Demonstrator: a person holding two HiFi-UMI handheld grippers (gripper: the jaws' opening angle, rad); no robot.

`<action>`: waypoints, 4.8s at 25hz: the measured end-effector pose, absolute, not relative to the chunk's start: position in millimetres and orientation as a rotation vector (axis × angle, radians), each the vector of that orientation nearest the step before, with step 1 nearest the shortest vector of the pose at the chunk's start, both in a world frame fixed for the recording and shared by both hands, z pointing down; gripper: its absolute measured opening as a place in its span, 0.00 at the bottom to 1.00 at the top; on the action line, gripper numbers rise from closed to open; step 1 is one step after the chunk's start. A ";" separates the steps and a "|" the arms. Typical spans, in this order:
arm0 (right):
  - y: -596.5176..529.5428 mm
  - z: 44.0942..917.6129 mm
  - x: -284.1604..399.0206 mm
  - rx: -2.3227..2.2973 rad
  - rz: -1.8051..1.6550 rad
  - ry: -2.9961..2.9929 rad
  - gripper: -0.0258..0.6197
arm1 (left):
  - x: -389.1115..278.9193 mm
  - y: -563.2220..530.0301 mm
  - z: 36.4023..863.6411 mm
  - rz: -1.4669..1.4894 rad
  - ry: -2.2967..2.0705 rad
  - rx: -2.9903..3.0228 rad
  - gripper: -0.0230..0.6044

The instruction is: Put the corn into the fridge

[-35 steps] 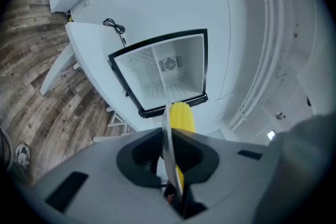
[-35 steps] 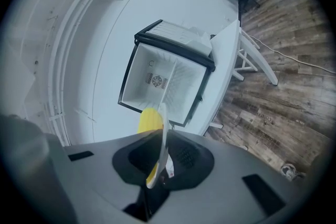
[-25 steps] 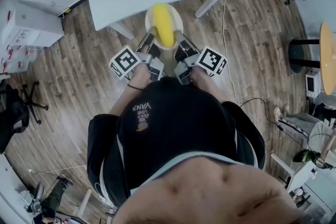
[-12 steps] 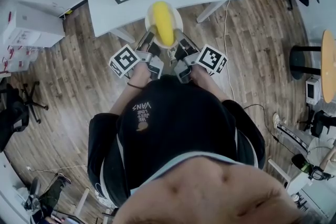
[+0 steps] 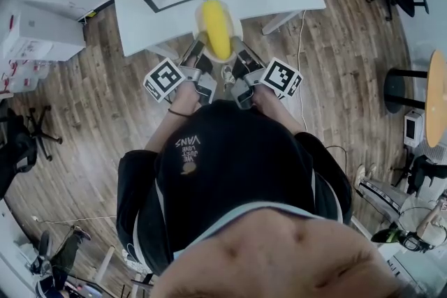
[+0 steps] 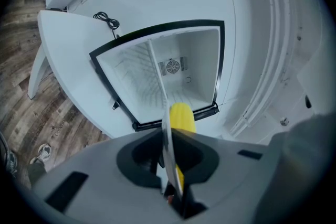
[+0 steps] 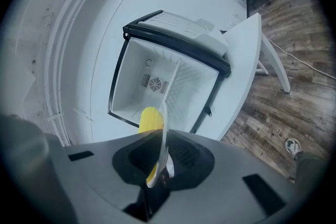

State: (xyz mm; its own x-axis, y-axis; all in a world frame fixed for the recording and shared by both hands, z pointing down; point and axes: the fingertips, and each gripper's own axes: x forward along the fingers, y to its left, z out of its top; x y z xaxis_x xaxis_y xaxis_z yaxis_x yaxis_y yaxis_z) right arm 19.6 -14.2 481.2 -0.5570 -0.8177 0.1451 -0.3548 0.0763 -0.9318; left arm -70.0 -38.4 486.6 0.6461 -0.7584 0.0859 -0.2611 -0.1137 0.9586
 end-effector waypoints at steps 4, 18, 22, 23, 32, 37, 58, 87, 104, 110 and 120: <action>-30.8 481.8 20.7 -1.148 -1.495 1.949 0.09 | -69.1 -54.2 487.4 -0.529 -0.854 1.671 0.09; -94.4 475.0 49.6 -1.097 -1.515 1.989 0.09 | -41.1 -114.2 479.6 -0.542 -0.900 1.670 0.09; -109.0 474.6 42.6 -1.082 -1.517 2.012 0.09 | -48.1 -127.7 479.4 -0.565 -0.906 1.669 0.09; -112.6 474.6 41.5 -1.084 -1.521 2.016 0.09 | -49.7 -131.1 479.0 -0.568 -0.910 1.668 0.09; -144.0 472.9 47.4 -1.040 -1.542 2.067 0.09 | -45.8 -157.8 476.3 -0.607 -0.960 1.654 0.09; -157.6 470.9 47.6 -0.993 -1.550 2.104 0.09 | -45.8 -168.1 472.9 -0.639 -0.994 1.652 0.09; -193.6 464.2 31.7 -0.945 -1.538 2.112 0.09 | -60.0 -202.7 466.7 -0.645 -1.001 1.658 0.09; -241.6 466.8 15.8 -1.075 -1.539 1.998 0.09 | -76.5 -259.1 471.4 -0.602 -0.912 1.591 0.09; -261.6 467.5 22.0 -1.117 -1.541 1.918 0.09 | -75.2 -267.8 469.1 -0.634 -0.862 1.561 0.10; -270.3 471.1 27.9 -1.186 -1.555 1.903 0.09 | -72.2 -271.2 464.6 -0.641 -0.827 1.560 0.14; -282.1 467.1 26.2 -1.168 -1.542 1.853 0.09 | -65.6 -260.3 459.5 -0.655 -0.743 1.549 0.15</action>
State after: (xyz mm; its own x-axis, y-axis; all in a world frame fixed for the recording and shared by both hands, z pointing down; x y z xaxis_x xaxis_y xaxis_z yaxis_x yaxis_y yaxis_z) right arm 26.2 -282.1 467.1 -0.5349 -0.8283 0.1668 -0.3143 0.0119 -0.9492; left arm -65.6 -260.3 459.5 0.6330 -0.7741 0.0099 -0.0871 -0.0585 0.9945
